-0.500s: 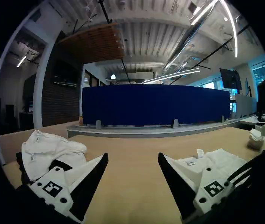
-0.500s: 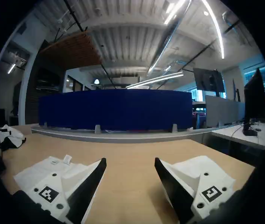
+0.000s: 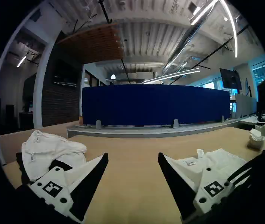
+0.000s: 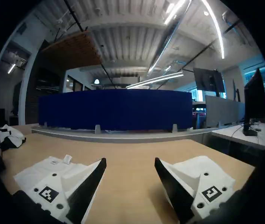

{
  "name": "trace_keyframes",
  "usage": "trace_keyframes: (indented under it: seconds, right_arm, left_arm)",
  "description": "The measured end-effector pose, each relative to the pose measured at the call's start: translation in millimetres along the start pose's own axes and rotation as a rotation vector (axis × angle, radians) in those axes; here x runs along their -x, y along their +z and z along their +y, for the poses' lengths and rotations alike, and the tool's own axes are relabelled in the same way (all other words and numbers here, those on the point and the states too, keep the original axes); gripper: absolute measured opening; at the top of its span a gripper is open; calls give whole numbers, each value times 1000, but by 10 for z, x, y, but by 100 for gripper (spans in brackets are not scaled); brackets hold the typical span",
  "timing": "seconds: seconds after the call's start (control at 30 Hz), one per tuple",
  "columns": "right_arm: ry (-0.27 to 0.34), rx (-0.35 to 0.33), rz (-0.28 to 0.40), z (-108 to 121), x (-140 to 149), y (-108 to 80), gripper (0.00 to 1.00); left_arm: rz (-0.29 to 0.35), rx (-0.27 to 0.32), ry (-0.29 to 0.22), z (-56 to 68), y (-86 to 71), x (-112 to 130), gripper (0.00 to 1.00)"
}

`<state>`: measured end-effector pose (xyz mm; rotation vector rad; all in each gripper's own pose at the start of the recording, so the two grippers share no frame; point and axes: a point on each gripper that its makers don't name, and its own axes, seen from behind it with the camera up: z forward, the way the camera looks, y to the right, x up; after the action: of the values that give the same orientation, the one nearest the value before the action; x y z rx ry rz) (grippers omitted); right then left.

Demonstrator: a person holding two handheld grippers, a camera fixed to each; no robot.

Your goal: Fold towel

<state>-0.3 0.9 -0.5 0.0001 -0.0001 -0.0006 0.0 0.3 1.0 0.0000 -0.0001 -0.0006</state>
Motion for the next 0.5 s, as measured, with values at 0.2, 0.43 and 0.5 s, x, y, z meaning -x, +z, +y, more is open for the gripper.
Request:
trace_keyframes:
  seconds: [0.2, 0.43, 0.5]
  right_arm:
    - [0, 0, 0, -3, 0, 4, 100]
    - [-1, 0, 0, -3, -4, 3, 100]
    - [0, 0, 0, -5, -5, 2, 100]
  left_arm:
    - [0, 1, 2, 13, -1, -3, 99]
    - [0, 1, 1, 8, -13, -2, 99]
    - [0, 1, 1, 4, -17, 1, 99]
